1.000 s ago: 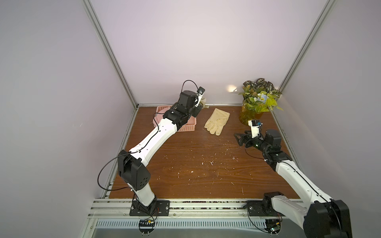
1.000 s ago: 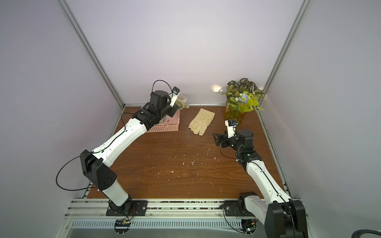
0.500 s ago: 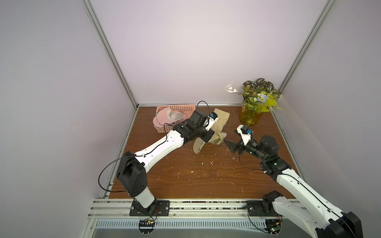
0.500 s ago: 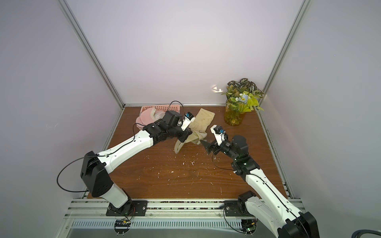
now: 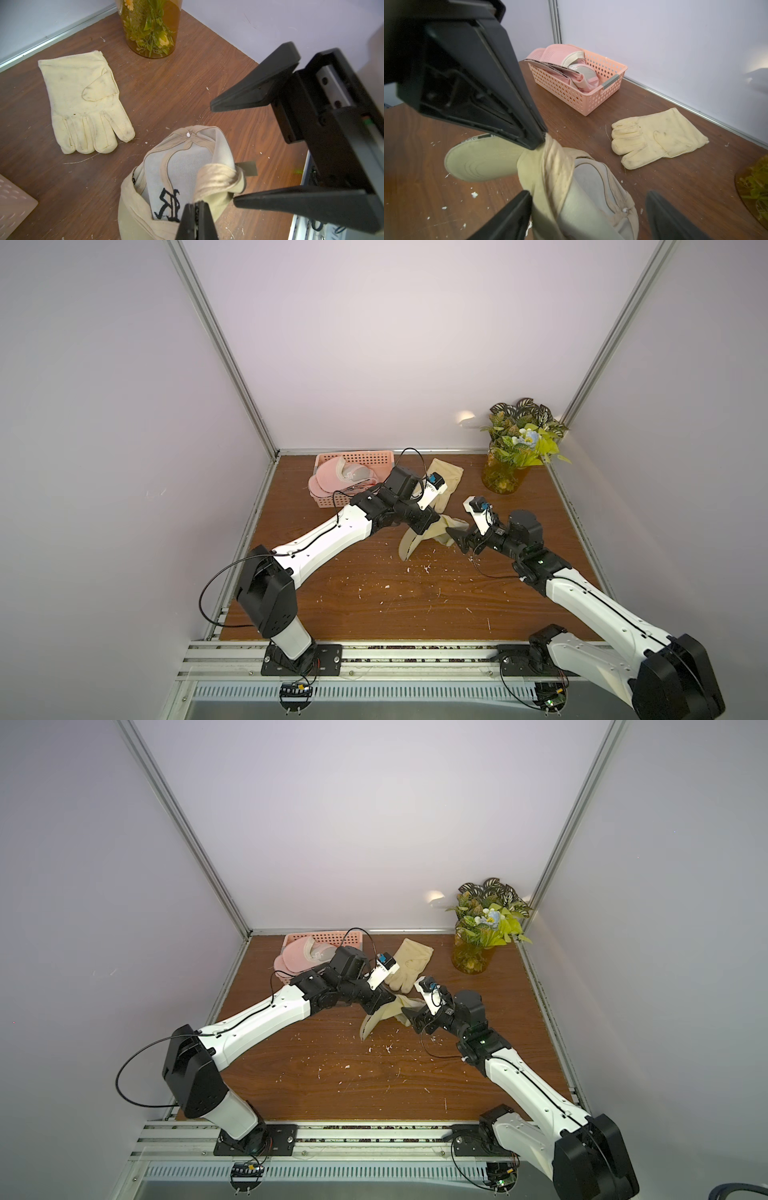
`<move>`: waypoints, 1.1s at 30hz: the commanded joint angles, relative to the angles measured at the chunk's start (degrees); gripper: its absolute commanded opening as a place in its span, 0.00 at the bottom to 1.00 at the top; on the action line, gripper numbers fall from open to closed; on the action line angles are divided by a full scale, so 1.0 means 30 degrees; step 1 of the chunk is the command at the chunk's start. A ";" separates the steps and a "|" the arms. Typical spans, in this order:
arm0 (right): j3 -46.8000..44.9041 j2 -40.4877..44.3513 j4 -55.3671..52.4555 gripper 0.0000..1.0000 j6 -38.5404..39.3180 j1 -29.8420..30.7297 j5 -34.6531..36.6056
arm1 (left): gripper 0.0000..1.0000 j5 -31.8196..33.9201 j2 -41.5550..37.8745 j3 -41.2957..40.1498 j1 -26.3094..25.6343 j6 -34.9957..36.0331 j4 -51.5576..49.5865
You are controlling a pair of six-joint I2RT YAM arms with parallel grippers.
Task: Turn the baseball cap inside out
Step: Turn over the baseball cap.
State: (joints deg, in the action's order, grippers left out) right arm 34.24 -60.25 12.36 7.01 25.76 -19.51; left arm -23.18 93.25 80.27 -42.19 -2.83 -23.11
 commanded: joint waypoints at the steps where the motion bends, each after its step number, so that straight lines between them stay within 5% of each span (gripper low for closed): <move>1: 0.0351 -0.0505 0.0042 0.89 0.0419 0.0259 -0.0625 | 0.00 -0.1607 -0.0677 -0.0123 -0.0173 -0.0009 0.0975; 7: 0.0493 -0.1293 0.0484 0.78 0.0421 0.0639 -0.1203 | 0.00 -0.3539 -0.0660 -0.0309 -0.0172 -0.0128 0.1657; 10: 0.0733 -0.1539 0.0410 0.46 0.0298 0.0730 -0.1839 | 0.04 -0.3963 -0.0987 -0.0750 -0.0173 -0.0525 0.2637; 14: 0.1203 -0.1582 -0.0089 0.01 -0.0080 0.0728 -0.2125 | 0.31 -0.3489 -0.1836 -0.1775 -0.0173 -0.1036 0.3979; 19: 0.2093 -0.1331 -0.1096 0.00 -0.2309 0.0701 -0.0024 | 0.86 -0.0545 -0.3709 -0.4113 0.0143 -0.1413 0.5265; 20: 0.2397 -0.1399 -0.1467 0.00 -0.2700 0.0701 0.0188 | 0.90 0.0223 -0.4244 -0.4852 0.0202 -0.1481 0.5713; 24: 0.3525 -0.2010 -0.2645 0.00 -0.4408 0.0672 -0.0066 | 0.99 0.2010 -0.6866 -0.8871 0.0413 -0.1867 0.8757; 28: 0.4237 -0.2736 -0.3045 0.00 -0.5571 0.0672 -0.1421 | 0.99 0.1886 -0.9050 -1.2939 0.0427 -0.2079 1.2958; 33: 0.5049 -0.3437 -0.4009 0.00 -0.5934 0.0663 -0.2928 | 0.99 0.4993 -1.0049 -1.6356 0.0521 -0.2562 1.6583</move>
State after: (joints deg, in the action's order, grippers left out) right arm 46.48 -70.50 1.83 -8.19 27.73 -24.10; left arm -14.85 64.07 34.00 -41.50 -9.45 16.14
